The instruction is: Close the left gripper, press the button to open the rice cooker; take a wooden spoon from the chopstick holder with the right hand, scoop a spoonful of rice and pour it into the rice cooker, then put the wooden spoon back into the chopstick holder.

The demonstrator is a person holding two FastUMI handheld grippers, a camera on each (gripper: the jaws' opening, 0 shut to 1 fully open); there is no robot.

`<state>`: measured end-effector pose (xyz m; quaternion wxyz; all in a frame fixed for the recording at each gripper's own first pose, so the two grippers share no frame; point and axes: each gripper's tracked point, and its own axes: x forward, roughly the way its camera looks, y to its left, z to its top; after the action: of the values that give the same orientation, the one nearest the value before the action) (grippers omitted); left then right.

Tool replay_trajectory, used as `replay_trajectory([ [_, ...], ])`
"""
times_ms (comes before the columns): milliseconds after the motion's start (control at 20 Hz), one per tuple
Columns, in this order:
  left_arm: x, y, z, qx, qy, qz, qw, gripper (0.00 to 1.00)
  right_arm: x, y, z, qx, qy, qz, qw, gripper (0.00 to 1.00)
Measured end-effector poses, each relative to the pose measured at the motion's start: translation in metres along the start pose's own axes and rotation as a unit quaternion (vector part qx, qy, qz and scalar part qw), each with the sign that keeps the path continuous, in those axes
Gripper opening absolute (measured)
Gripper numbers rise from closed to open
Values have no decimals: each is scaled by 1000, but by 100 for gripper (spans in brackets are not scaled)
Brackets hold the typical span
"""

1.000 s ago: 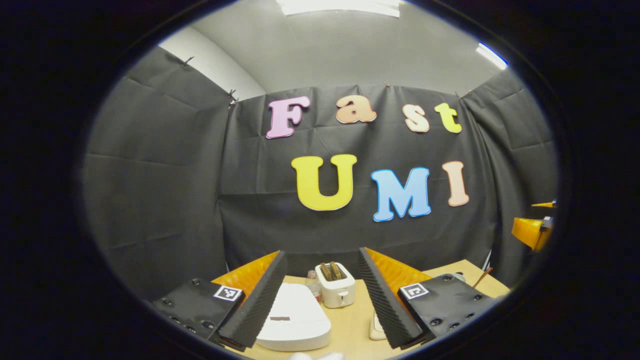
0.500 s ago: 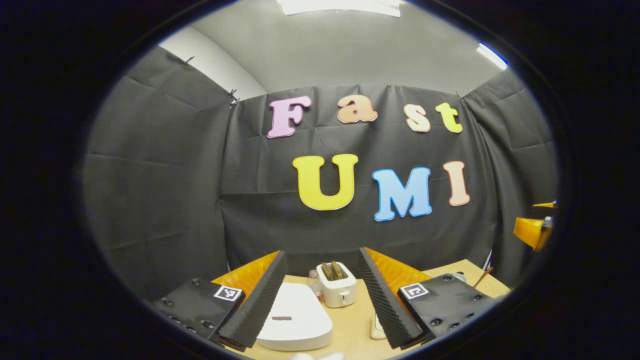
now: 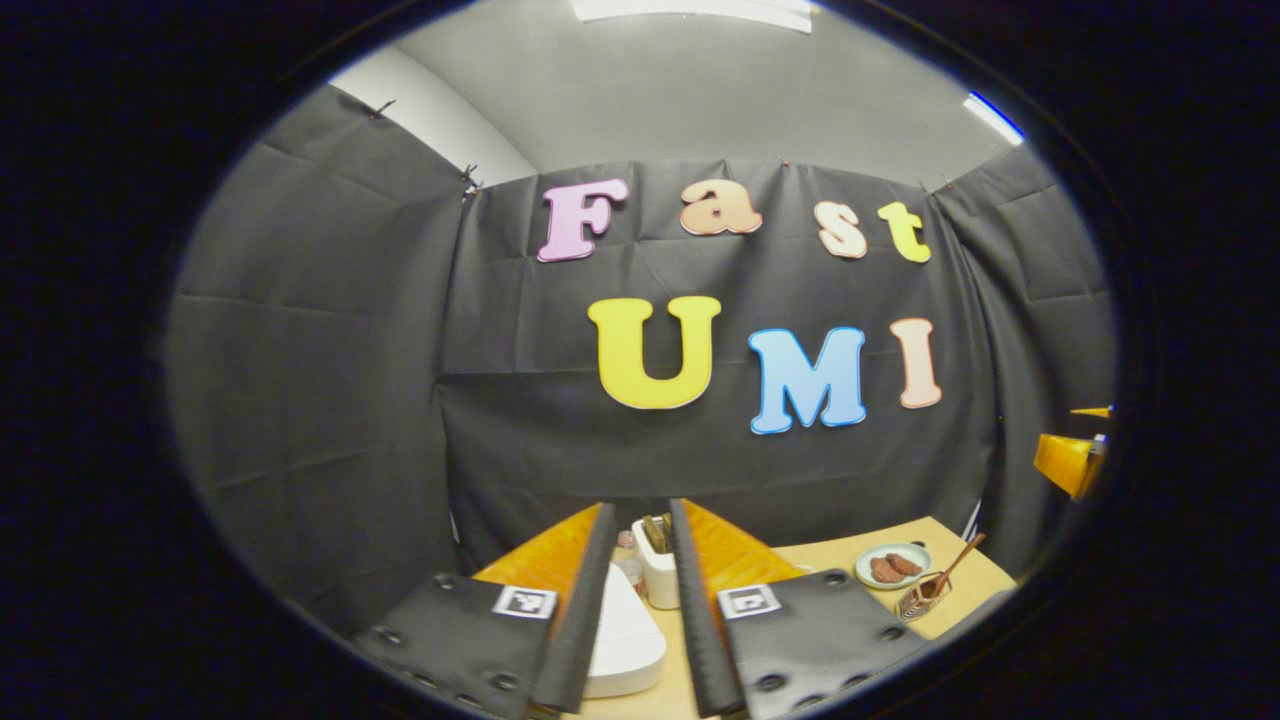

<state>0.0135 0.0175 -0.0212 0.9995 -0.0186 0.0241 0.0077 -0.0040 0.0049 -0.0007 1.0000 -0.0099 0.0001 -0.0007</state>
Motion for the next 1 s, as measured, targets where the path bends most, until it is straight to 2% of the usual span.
replay_trajectory([
  [100,8,9,-16,-14,31,12,999,10,1,2,0,-2,0,0,1000,96],
  [350,38,58,-65,-18,97,67,993,8,4,6,-8,-10,12,1,1000,96],
  [600,70,101,-144,-33,162,112,980,9,13,17,-20,-31,29,4,999,96],
  [1000,102,103,-242,-21,240,116,963,9,29,31,-45,-46,65,8,997,96],
])
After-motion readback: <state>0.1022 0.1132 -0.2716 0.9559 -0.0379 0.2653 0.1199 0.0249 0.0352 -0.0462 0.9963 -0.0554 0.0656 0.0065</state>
